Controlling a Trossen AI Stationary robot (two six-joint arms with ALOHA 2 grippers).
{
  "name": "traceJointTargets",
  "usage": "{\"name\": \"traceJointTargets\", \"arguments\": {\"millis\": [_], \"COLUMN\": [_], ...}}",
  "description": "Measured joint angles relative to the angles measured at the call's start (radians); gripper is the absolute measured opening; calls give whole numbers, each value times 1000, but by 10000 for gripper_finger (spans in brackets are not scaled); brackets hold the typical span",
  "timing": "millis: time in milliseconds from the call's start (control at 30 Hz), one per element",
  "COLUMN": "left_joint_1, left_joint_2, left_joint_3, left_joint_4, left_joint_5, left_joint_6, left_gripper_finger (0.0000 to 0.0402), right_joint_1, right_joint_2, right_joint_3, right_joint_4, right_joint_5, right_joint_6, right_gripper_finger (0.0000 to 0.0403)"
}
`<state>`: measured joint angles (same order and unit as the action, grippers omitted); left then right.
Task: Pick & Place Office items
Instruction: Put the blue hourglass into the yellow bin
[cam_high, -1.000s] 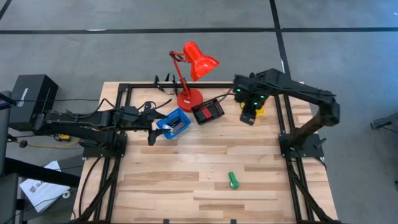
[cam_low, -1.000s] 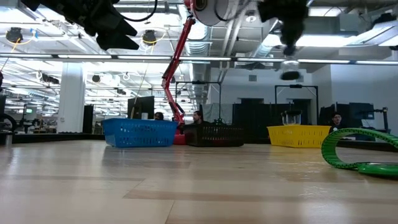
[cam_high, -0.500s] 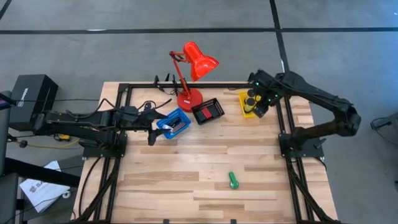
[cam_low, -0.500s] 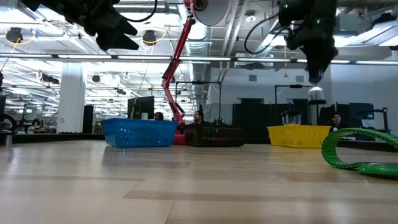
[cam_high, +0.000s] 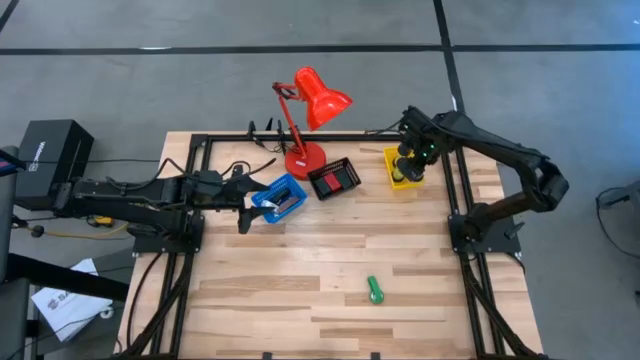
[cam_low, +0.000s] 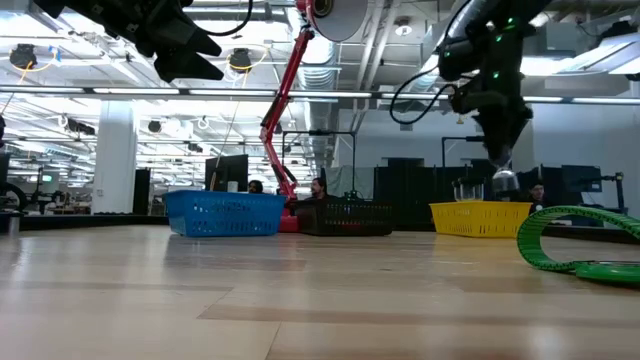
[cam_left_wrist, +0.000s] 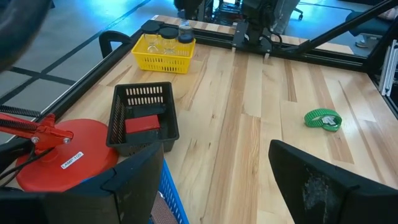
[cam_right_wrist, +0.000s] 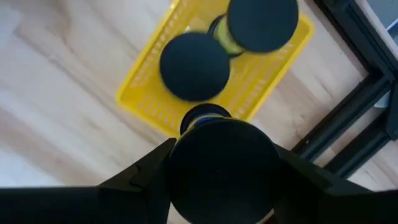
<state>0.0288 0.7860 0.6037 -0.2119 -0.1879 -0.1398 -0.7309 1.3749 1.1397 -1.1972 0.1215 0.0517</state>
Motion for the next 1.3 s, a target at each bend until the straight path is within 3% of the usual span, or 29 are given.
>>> {"name": "traceJointTargets", "arguments": {"millis": [300, 600, 800, 1067, 1300], "left_joint_1": [0, 0, 0, 0, 0], "left_joint_2": [0, 0, 0, 0, 0], "left_joint_3": [0, 0, 0, 0, 0], "left_joint_4": [0, 0, 0, 0, -1], "left_joint_5": [-1, -4, -4, -3, 1], "left_joint_6": [0, 0, 0, 0, 0], "left_gripper_finger": [285, 285, 285, 285, 285], "right_joint_1": [-43, -44, -44, -41, -41], "right_joint_2": [96, 124, 124, 124, 124], "right_joint_3": [0, 0, 0, 0, 0], "right_joint_4": [33, 65, 80, 79, 64], "right_joint_5": [-8, -11, -12, -10, -8], "right_joint_6": [-8, 19, 81, 159, 184], "right_gripper_finger": [216, 198, 233, 194, 246]}}
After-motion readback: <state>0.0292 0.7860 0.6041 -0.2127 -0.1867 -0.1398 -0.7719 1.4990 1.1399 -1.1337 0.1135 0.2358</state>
